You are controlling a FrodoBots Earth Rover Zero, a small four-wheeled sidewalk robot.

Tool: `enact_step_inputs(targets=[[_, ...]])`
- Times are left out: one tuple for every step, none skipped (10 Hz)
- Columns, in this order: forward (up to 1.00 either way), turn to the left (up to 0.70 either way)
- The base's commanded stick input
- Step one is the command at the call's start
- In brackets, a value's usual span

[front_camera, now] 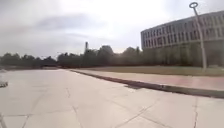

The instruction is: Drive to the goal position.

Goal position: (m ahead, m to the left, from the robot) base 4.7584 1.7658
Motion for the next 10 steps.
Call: enact_step_inputs(targets=[[0.70,0.35],[0.70,0.35],[0.70,0.35],[0.70,0.35],[0.70,0.15],[0.70,0.00],[0.70,0.00],[0.70,0.00],[0.70,0.00],[0.70,0.00]])
